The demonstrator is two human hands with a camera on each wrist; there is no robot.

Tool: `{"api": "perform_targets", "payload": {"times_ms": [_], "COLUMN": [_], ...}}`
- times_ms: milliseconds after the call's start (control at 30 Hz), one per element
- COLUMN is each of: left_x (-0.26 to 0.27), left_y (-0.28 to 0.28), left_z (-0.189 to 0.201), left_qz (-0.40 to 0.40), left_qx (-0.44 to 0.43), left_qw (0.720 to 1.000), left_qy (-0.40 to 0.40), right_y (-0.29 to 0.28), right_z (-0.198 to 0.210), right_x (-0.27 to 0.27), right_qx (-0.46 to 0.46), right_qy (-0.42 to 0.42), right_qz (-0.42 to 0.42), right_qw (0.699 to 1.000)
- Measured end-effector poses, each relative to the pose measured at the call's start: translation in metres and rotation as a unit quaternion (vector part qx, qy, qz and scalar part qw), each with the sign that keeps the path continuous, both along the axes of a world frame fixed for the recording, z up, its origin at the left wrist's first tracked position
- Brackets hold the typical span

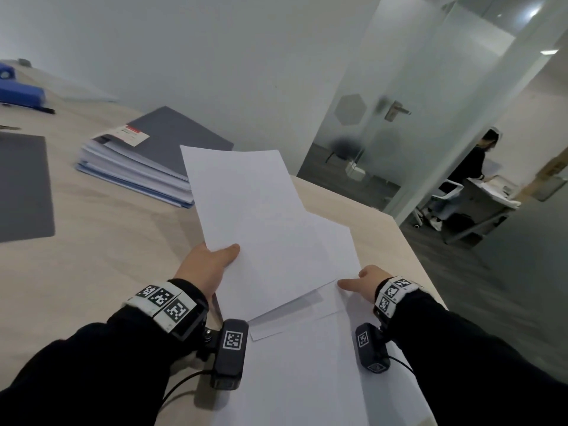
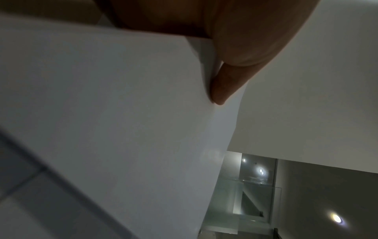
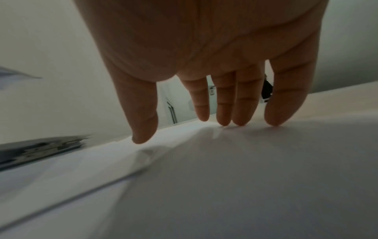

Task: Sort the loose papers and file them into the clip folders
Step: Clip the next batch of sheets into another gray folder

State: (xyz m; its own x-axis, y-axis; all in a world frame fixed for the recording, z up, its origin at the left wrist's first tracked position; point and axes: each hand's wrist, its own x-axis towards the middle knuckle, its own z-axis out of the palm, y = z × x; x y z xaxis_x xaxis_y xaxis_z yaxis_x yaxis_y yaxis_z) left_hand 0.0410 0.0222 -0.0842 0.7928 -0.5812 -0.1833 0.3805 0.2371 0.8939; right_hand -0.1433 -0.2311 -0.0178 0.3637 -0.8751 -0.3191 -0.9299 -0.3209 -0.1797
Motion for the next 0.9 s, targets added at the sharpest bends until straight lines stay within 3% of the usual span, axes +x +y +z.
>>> {"api": "perform_targets", "payload": {"times_ms": [333,900], "left_x": [-0.001,-0.003], "left_y": [-0.002,0.002], "left_z": [0.0,0.005], "left_qz": [0.002,-0.009], "left_qx": [0.023,0.026], "left_qw": [1.0,1.0], "left_qy": [0.015,-0.007], "right_y": [0.032,0.05], "right_z": [0.008,0.003], "right_x": [0.025,0.051], "right_qx": [-0.024,0.09], "right_qy": [0.06,-0.028], "right_qz": [0.049,0.042], "right_qw": [0.997,0.995]}}
